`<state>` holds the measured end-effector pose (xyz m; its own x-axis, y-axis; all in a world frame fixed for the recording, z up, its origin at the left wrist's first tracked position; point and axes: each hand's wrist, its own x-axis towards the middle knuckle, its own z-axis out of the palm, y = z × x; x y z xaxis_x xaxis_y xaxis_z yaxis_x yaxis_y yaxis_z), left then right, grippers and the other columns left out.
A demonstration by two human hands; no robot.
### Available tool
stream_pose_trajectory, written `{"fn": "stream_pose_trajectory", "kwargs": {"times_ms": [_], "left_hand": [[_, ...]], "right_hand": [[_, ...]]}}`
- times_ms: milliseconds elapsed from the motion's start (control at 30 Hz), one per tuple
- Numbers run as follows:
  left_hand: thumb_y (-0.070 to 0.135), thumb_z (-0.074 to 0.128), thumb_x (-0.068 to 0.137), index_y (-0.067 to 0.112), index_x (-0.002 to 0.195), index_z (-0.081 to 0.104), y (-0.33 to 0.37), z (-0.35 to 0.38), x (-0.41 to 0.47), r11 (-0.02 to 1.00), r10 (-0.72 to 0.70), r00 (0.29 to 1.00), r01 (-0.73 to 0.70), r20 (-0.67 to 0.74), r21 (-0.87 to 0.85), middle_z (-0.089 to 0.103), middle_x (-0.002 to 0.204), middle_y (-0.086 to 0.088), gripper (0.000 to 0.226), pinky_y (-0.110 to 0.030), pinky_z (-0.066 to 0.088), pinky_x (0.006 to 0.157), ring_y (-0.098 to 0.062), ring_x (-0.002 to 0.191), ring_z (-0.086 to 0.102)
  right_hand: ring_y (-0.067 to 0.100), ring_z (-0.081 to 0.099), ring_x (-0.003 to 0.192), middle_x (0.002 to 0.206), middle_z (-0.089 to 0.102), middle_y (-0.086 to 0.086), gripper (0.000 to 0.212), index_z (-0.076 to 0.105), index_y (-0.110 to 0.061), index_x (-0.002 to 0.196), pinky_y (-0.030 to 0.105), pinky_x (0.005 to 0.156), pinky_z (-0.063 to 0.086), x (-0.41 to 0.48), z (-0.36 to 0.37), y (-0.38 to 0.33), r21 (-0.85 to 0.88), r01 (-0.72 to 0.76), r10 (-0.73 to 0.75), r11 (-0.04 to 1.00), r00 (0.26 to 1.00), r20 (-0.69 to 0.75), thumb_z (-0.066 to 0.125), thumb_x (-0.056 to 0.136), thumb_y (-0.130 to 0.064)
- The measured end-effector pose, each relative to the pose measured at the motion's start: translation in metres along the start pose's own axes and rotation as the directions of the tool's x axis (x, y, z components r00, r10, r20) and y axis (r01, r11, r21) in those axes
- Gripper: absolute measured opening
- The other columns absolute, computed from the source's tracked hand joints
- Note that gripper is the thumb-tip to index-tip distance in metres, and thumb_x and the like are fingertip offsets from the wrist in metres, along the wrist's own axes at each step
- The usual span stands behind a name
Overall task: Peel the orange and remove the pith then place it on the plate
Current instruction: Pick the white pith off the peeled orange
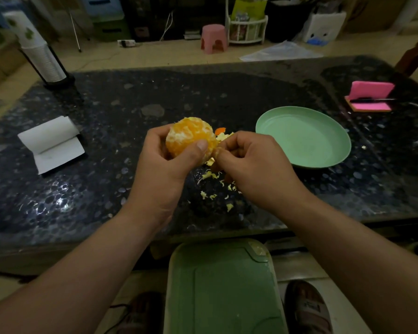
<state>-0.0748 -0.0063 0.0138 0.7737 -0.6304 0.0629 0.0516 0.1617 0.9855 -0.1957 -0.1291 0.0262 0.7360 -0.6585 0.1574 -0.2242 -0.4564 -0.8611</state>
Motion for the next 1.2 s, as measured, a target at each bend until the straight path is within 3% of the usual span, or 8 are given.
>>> {"fn": "stream_pose_trajectory", "kwargs": {"times_ms": [200,433,667,800,933,1033,1100,1200], "left_hand": [[0.044,0.086,0.074,0.024,0.130,0.057,-0.002,-0.001,-0.001,0.997,0.038,0.999,-0.038,0.002,0.070,0.072,0.125,-0.003,0.066,-0.036,0.060,0.091,-0.021,0.112,0.074],[0.035,0.086,0.080,0.023,0.130,0.058,-0.002,0.001,-0.003,0.999,-0.006,1.000,0.006,-0.004,0.044,0.074,0.122,-0.002,0.059,-0.032,0.060,0.088,-0.021,0.111,0.075],[0.028,0.080,0.083,0.010,0.133,0.058,0.001,0.002,0.001,0.979,-0.147,0.989,0.147,0.009,-0.142,0.073,0.128,-0.012,0.058,-0.038,0.063,0.090,-0.027,0.114,0.074],[0.026,0.075,0.089,-0.002,0.144,0.053,0.003,-0.001,0.005,0.936,-0.210,0.974,0.226,0.089,-0.271,0.069,0.136,-0.020,0.065,-0.042,0.061,0.097,-0.032,0.123,0.070],[0.025,0.071,0.089,-0.003,0.146,0.051,0.004,-0.003,0.007,0.894,-0.243,0.963,0.268,0.114,-0.359,0.070,0.135,-0.021,0.066,-0.045,0.061,0.099,-0.033,0.125,0.070],[0.026,0.072,0.089,-0.003,0.146,0.051,0.003,-0.004,0.009,0.907,-0.232,0.967,0.255,0.107,-0.337,0.069,0.136,-0.022,0.067,-0.049,0.059,0.103,-0.035,0.127,0.068],[0.027,0.072,0.089,-0.003,0.145,0.051,0.004,-0.004,0.010,0.922,-0.221,0.972,0.236,0.084,-0.306,0.069,0.136,-0.021,0.068,-0.050,0.059,0.104,-0.035,0.126,0.069],[0.027,0.078,0.089,-0.001,0.143,0.053,0.005,-0.004,0.008,0.943,-0.197,0.979,0.203,0.051,-0.263,0.070,0.135,-0.018,0.066,-0.041,0.062,0.093,-0.030,0.119,0.073]], "right_hand": [[0.010,0.065,0.059,0.068,0.071,-0.001,0.014,0.071,-0.018,0.083,0.027,0.057,0.050,-0.002,0.004,-0.001,0.001,0.005,-0.005,1.000,0.999,-0.041,0.072,0.095,-0.024],[0.005,0.051,0.051,0.060,0.063,-0.003,0.018,0.065,-0.018,0.078,0.025,0.052,0.041,-0.004,0.009,-0.003,-0.015,0.028,-0.030,0.999,0.995,-0.097,0.073,0.091,-0.026],[0.004,0.049,0.049,0.057,0.059,-0.005,0.015,0.064,-0.019,0.076,0.027,0.050,0.044,-0.004,0.006,-0.004,0.016,0.059,-0.058,0.998,0.995,-0.083,0.073,0.088,-0.022],[0.004,0.047,0.049,0.056,0.057,-0.008,0.013,0.065,-0.017,0.078,0.018,0.048,0.038,-0.003,0.003,-0.002,0.064,0.053,-0.048,0.997,0.996,-0.077,0.072,0.088,-0.018],[0.017,0.062,0.057,0.073,0.073,0.000,0.013,0.069,-0.021,0.088,0.036,0.052,0.053,-0.001,-0.004,-0.002,0.070,0.043,-0.040,0.997,0.998,-0.040,0.065,0.100,-0.019],[0.029,0.069,0.066,0.082,0.078,-0.006,0.018,0.071,-0.025,0.099,0.049,0.056,0.056,-0.002,-0.005,-0.004,0.058,0.023,-0.023,0.998,1.000,-0.008,0.057,0.107,-0.019],[0.029,0.070,0.069,0.084,0.078,-0.009,0.019,0.071,-0.026,0.103,0.049,0.057,0.056,-0.004,-0.004,-0.005,0.049,0.015,-0.015,0.999,1.000,0.012,0.054,0.109,-0.020],[0.015,0.070,0.068,0.084,0.077,-0.003,0.013,0.070,-0.029,0.099,0.037,0.058,0.057,-0.005,-0.002,-0.005,0.020,0.022,-0.023,1.000,1.000,0.021,0.059,0.107,-0.031]]}}
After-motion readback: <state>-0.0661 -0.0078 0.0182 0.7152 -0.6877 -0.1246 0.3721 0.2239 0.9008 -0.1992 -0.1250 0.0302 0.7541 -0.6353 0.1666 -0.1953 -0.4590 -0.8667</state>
